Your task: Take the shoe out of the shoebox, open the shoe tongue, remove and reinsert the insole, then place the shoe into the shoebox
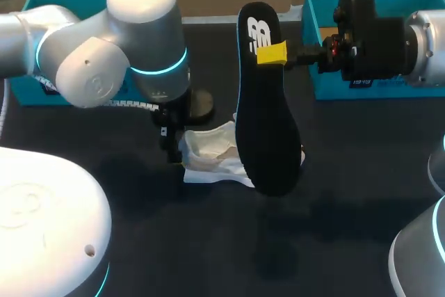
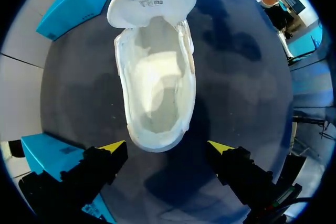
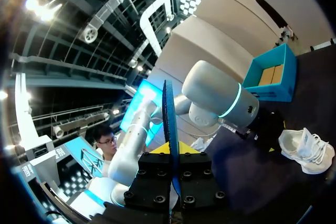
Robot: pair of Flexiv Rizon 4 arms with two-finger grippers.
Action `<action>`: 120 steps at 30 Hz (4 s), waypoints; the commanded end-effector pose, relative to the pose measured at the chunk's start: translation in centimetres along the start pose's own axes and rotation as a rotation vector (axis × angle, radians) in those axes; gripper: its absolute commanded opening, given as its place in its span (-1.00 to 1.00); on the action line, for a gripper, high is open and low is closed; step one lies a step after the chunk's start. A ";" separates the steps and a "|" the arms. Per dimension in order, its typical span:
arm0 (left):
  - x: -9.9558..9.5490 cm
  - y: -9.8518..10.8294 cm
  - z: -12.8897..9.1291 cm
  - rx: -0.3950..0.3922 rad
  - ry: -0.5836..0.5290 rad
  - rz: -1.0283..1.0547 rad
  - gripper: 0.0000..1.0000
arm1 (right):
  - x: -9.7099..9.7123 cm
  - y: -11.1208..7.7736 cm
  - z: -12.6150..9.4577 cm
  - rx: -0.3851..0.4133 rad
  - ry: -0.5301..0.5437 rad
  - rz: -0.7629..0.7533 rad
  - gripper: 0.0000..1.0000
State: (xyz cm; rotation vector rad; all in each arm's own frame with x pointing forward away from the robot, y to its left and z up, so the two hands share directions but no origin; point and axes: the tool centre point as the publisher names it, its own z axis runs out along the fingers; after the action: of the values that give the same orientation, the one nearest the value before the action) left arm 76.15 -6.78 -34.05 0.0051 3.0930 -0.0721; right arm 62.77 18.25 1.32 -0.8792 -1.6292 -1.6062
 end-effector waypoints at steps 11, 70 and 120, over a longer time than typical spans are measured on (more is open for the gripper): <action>0.1 0.5 -1.3 0.021 -0.027 -0.026 1.00 | 0.0 0.0 0.2 0.000 -0.003 0.002 -1.00; -5.1 -11.2 5.5 0.123 0.055 0.045 -0.02 | 0.0 0.0 0.2 0.000 -0.003 0.002 -1.00; -2.8 -13.7 1.3 0.098 0.412 1.043 -1.00 | 0.0 0.0 0.2 0.000 -0.003 0.002 -1.00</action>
State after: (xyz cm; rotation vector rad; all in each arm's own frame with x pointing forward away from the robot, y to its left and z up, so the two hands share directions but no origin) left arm 78.91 -20.55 -34.71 1.7635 2.9828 -0.1928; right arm 62.76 18.24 1.32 -0.8792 -1.6292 -1.6062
